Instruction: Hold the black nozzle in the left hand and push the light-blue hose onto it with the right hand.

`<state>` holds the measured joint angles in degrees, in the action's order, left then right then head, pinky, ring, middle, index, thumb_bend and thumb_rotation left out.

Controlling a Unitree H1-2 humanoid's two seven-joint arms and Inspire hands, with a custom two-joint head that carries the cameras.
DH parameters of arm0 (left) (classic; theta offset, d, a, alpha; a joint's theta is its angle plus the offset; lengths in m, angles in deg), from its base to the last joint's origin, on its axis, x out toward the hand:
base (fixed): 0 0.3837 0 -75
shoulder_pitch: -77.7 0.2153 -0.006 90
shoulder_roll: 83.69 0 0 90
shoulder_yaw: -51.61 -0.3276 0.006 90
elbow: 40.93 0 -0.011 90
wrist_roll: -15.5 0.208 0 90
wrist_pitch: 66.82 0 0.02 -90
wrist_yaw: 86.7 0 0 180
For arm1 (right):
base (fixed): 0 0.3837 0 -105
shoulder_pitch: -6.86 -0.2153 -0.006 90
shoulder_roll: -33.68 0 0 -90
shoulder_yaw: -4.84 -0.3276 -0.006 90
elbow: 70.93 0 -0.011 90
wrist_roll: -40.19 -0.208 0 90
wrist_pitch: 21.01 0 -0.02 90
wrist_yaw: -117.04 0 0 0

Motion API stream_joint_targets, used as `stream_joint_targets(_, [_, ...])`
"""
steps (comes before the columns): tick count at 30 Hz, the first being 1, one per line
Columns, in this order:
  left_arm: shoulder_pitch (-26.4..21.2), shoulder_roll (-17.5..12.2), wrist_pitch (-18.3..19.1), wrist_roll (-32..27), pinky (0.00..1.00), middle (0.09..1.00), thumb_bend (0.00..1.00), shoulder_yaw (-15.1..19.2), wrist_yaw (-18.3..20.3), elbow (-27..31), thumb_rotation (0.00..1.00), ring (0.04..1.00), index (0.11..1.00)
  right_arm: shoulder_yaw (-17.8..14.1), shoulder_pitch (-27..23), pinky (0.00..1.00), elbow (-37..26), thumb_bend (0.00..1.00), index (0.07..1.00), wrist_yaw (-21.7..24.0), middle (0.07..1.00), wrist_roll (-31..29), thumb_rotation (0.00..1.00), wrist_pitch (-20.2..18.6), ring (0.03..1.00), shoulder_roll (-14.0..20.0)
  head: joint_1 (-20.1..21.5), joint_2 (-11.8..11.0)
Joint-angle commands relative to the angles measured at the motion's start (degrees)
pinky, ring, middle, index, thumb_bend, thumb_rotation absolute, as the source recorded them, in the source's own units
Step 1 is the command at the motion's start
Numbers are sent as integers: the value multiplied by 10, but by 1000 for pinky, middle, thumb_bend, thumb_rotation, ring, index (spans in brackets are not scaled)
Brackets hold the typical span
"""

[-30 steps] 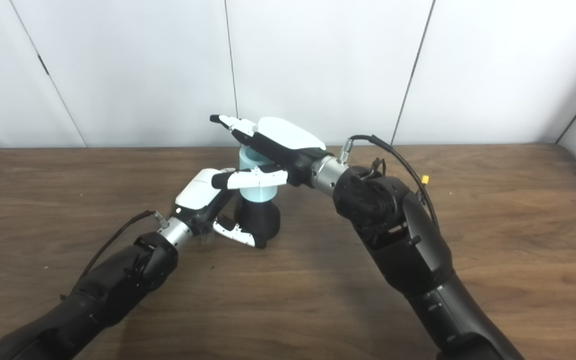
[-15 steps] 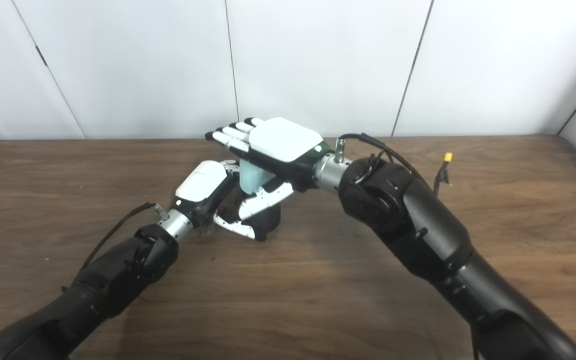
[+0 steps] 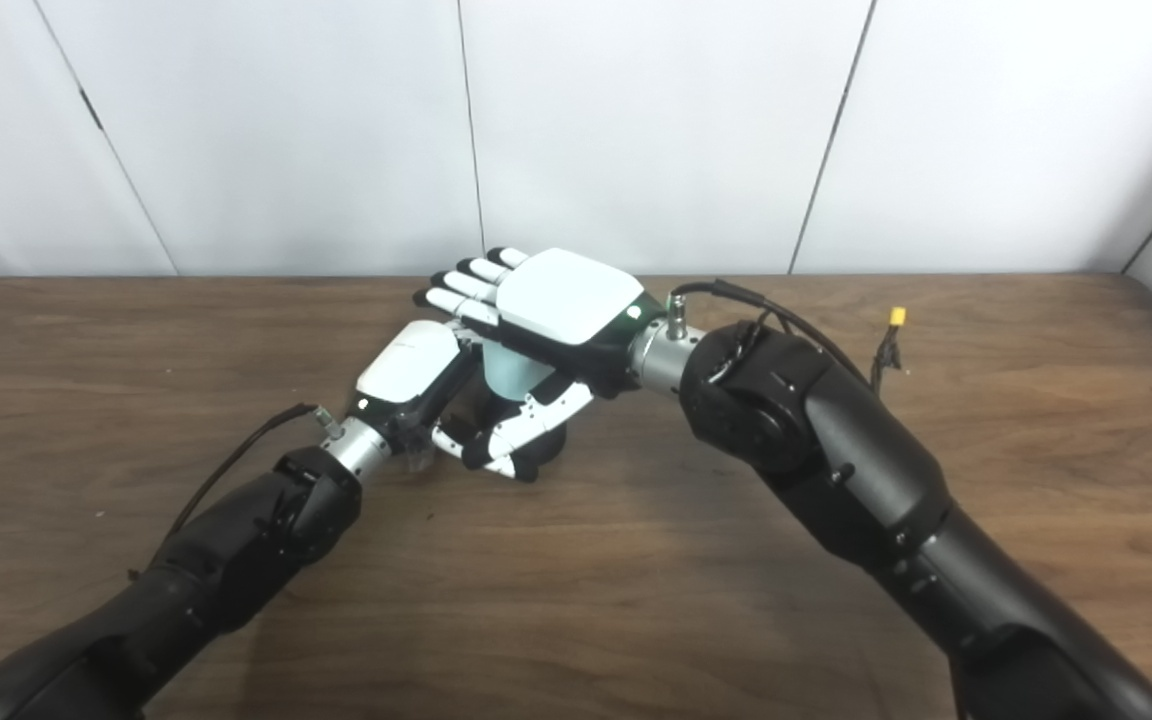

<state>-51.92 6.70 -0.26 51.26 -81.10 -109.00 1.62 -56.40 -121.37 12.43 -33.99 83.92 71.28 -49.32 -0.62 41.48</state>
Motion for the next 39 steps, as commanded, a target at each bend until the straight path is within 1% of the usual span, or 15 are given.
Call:
stream_joint_targets(1, [97,32,2,45,836,519,523,-49,74,-46,0,669,458,0,24,1000,21,770,1000,52,1000,-35,989,-43,1000,-15,0,1])
stream_joint_targets(8, [98,32,1,38,845,510,524,-46,80,-44,0,668,463,-6,24,994,23,760,1000,46,1000,-39,992,-58,1000,-34,-5,1])
stream_joint_targets(11, [97,30,2,43,849,516,523,-48,79,-43,0,673,459,-33,25,978,19,752,1000,25,1000,-63,982,-69,1000,-48,-5,1])
stream_joint_targets(13, [97,30,3,44,842,518,523,-48,76,-44,0,671,459,-74,29,947,21,744,1000,-1,1000,-114,939,-80,1000,-72,-4,-2])
stream_joint_targets(14, [97,31,1,43,840,515,523,-47,74,-46,0,669,460,-107,32,913,23,760,1000,-16,1000,-154,901,-96,1000,-95,-4,-2])
stream_joint_targets(16, [97,32,1,41,842,508,524,-46,75,-49,0,668,464,-180,34,880,23,803,1000,-41,1000,-240,789,-151,1000,-147,-3,-4])
stream_joint_targets(17, [97,32,3,42,845,502,525,-47,77,-48,0,669,470,-211,30,913,24,820,1000,-57,1000,-269,714,-172,1000,-169,-3,-4])
stream_joint_targets(19, [97,33,4,43,846,499,525,-47,77,-48,0,670,472,-260,17,972,28,866,1000,-88,1000,-298,723,-201,1000,-199,-3,-6])
stream_joint_targets(20, [97,33,3,43,842,502,525,-47,75,-48,0,669,470,-282,10,967,30,933,1000,-101,1000,-312,704,-212,1000,-209,-3,-7])
stream_joint_targets(23, [97,33,2,43,838,505,525,-46,75,-49,0,671,467,-337,-7,882,42,986,1000,-121,1000,-371,628,-223,1000,-225,-4,-7])
stream_joint_targets(25, [98,32,2,40,848,504,525,-44,82,-48,0,675,468,-384,-16,858,39,997,1000,-150,1000,-415,590,-246,1000,-244,-5,-7])
stream_joint_targets(28, [99,29,-2,39,850,502,525,-43,81,-46,0,672,470,-433,-26,835,32,1000,1000,-178,1000,-481,526,-277,1000,-263,-6,-6])
stream_joint_targets(32, [101,26,-4,41,846,508,524,-43,78,-45,0,669,465,-458,-22,823,28,1000,1000,-217,1000,-569,477,-292,974,-270,-7,-5])
stream_joint_targets(36, [105,22,-4,39,845,509,524,-42,82,-40,0,671,462,-440,25,745,20,979,1000,-235,1000,-636,417,-292,922,-247,-3,-4])
stream_joint_targets(39, [105,22,0,38,856,510,524,-42,87,-40,0,676,462,-415,61,720,18,890,1000,-235,1000,-676,328,-292,883,-215,-4,-6])
